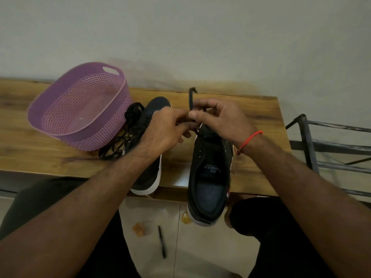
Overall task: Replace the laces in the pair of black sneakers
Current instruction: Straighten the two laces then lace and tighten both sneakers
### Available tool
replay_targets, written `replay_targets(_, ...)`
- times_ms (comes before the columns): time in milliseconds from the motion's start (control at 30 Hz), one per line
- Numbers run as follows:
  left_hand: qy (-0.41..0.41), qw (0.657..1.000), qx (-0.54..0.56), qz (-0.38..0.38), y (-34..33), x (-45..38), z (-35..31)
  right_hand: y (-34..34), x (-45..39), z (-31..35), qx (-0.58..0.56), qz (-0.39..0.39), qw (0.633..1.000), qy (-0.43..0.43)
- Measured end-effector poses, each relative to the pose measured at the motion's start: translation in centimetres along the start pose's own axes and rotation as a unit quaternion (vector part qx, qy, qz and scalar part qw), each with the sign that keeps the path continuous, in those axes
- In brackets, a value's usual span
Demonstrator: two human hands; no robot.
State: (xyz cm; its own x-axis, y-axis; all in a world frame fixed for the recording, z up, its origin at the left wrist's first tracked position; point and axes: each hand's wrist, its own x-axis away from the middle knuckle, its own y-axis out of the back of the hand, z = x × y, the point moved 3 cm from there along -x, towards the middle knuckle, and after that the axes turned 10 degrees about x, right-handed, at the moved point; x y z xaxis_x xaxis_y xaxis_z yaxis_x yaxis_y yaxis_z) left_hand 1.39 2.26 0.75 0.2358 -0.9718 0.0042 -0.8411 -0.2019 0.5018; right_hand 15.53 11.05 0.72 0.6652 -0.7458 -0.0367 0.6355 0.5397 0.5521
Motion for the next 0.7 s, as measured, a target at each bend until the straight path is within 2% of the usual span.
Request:
replay_targets(100,-0.027,0.993,0.069,-0.091,0.7,-0.2,-0.4,-0.9,0.4,-0.8,0.171,0.087,0.981,-0.015)
replay_targets(167,-0.086,0.974,0.135,-0.16,1.5,0.1,-1.5,-1.4,0.7,-1.4,0.276,0.123,0.952,-0.034)
replay_targets(267,-0.232,0.901,0.253,-0.264,4.1,0.8,-3.9,-1.5,0.7,-1.4,0.315,0.125,0.939,-0.051)
replay_targets(333,-0.289,0.857,0.304,-0.3,5.9,1.0,-4.6,-1.6,0.7,-1.4,0.312,0.124,0.94,-0.056)
replay_targets(367,-0.283,0.85,0.325,-0.304,6.5,0.8,-4.4,-1.6,0.7,-1.4,0.315,0.12,0.94,-0.058)
replay_targets(433,-0.199,0.863,0.37,-0.28,6.6,0.2,-3.4,-1.6,0.7,-1.5,0.33,0.095,0.938,-0.043)
replay_targets(533,-0.007,0.921,0.327,-0.212,4.9,-0.2,-1.3,-1.3,0.6,-1.3,0.299,0.033,0.953,-0.017)
replay_targets(600,0.074,0.952,0.255,-0.149,3.4,-0.1,-0.5,-1.0,0.6,-0.3,0.2,-0.025,0.979,0.005)
replay_targets(667,0.099,0.969,0.213,-0.075,2.0,0.1,-0.4,-0.3,0.6,1.0,0.01,-0.089,0.996,0.014)
replay_targets(700,0.1,0.974,0.2,-0.039,1.3,0.2,-0.5,0.1,0.6,1.6,-0.09,-0.105,0.99,0.019)
